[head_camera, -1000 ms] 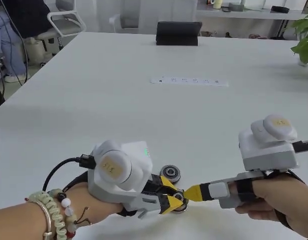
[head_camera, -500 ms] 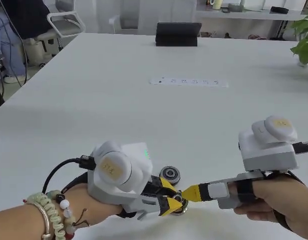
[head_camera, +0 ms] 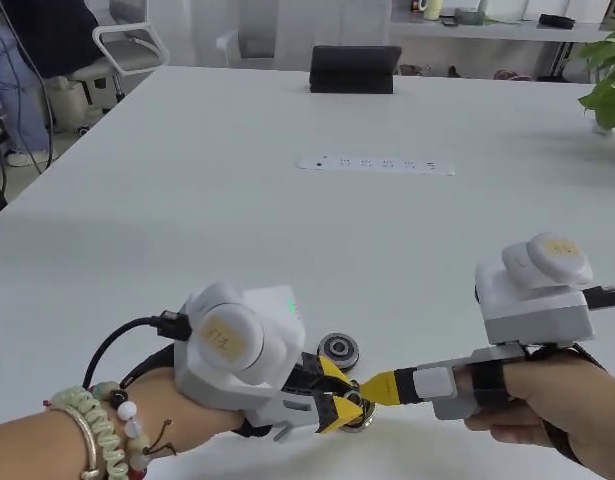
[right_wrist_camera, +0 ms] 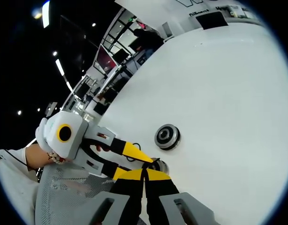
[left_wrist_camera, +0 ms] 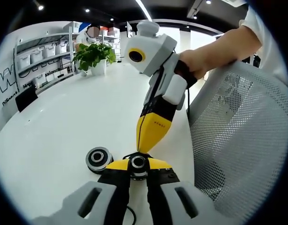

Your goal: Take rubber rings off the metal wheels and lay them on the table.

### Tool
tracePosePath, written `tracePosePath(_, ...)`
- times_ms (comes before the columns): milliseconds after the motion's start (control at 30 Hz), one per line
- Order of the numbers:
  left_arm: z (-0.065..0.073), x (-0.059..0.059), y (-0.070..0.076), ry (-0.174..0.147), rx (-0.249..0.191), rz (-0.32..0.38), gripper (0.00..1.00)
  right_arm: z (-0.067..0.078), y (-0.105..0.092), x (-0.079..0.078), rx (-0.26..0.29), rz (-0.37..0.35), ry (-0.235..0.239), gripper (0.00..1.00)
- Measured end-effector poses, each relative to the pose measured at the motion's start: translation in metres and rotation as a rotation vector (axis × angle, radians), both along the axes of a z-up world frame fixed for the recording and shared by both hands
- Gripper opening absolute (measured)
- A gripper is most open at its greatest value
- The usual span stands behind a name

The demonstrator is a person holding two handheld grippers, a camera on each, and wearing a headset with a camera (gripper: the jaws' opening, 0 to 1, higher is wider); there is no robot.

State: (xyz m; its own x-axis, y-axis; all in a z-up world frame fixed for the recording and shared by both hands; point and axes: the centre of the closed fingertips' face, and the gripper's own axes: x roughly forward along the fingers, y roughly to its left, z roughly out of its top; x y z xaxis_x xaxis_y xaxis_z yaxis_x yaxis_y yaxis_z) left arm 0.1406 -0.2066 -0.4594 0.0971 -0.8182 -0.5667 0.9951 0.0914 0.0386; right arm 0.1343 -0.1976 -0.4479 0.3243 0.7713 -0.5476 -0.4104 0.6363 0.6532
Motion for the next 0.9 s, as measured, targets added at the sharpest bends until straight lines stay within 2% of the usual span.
tracePosePath(233, 0.0, 0.001, 0.001, 0.002, 0.0, 0.005, 0.08, 0.004, 0.003, 0.0, 0.018, 0.013, -0.007, 0.0)
tracePosePath(467, 0.0, 0.001, 0.001, 0.006, -0.007, 0.009, 0.08, 0.004, 0.003, 0.0, 0.044, 0.003, 0.014, 0.0)
tracePosePath(633, 0.0, 0.001, 0.001, -0.004, -0.008, 0.003, 0.07, -0.002, -0.002, 0.002, 0.005, -0.018, 0.018, 0.0)
tracePosePath(733, 0.0, 0.001, 0.001, -0.002, -0.005, 0.007, 0.07, -0.009, -0.003, 0.0, -0.039, -0.006, 0.021, 0.0)
tracePosePath(900, 0.0, 0.001, 0.001, 0.002, 0.002, 0.008, 0.08, -0.011, -0.004, 0.001, -0.057, -0.006, 0.021, 0.0)
